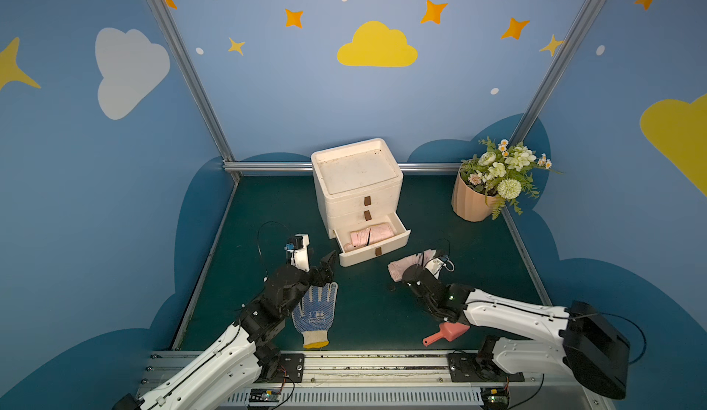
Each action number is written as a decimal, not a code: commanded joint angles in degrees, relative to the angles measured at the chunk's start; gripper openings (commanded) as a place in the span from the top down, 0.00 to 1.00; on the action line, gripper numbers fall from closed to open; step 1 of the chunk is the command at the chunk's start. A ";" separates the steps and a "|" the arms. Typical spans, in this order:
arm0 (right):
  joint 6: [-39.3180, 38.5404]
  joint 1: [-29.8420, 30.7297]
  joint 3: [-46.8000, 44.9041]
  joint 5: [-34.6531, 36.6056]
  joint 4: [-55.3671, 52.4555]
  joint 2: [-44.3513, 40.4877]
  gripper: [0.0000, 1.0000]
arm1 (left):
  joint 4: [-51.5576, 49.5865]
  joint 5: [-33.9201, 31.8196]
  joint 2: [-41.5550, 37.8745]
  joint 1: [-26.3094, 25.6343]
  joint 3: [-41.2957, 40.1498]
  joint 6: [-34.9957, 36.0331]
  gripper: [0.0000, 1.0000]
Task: Place the umbrella in the drawer by color
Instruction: Pick up the umbrella from the center of the board.
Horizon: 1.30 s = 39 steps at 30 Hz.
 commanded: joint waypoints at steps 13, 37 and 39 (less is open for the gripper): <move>-82.29 -0.20 1.07 -38.20 8.54 -16.44 1.00 | 8.57 19.18 7.38 -0.14 4.17 4.25 0.16; -102.57 0.53 1.31 -47.41 5.80 -22.22 1.00 | 12.47 52.28 28.03 -6.67 13.97 9.17 0.22; -102.53 0.53 0.60 -45.91 6.33 -23.96 1.00 | 10.76 51.74 29.27 -7.12 14.98 9.74 0.29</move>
